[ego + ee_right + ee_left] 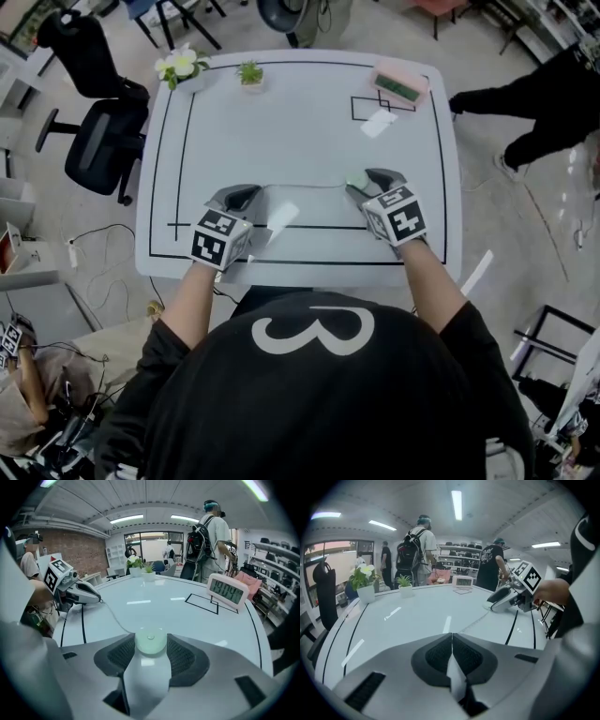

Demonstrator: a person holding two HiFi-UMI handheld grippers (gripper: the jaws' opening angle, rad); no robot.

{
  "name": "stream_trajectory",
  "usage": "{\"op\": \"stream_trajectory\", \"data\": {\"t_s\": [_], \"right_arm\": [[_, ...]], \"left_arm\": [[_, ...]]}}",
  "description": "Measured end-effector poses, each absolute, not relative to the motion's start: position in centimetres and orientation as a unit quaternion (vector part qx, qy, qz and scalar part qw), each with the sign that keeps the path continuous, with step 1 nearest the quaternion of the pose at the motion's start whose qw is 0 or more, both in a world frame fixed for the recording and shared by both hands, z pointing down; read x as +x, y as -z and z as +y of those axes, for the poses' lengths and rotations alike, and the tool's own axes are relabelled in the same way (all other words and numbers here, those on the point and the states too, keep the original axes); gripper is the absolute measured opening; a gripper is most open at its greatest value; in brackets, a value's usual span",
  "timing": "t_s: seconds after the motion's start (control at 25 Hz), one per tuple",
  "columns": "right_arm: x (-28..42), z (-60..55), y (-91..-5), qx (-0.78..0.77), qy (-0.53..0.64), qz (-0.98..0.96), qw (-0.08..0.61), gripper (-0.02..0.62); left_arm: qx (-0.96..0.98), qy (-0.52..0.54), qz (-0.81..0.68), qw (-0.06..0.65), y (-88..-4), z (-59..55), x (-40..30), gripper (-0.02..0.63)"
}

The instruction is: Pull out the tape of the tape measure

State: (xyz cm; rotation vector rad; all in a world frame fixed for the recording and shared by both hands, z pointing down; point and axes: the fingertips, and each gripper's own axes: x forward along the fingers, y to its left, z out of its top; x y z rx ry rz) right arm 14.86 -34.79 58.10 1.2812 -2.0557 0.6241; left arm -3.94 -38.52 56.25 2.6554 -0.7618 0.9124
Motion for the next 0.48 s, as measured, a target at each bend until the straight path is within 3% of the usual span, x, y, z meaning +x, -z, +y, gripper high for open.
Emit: {"op": "stream_trajectory", "data": {"t_s": [0.28,0.48], "right_arm": [[14.5,-34.7,-58.1,0.477,-0.238,-0.784,0.317,0.244],[14.4,-34.4,-57.2,0.476,-0.240,-0.790,0.302,0.300]], "left_arm": [[0.900,-0.336,-0.256,0.106,-56.7,-38.3,-3.7,0.006],[0.897,-0.335,-0.261,0.122,-56.6,-38.1,-4.1,0.075]]}}
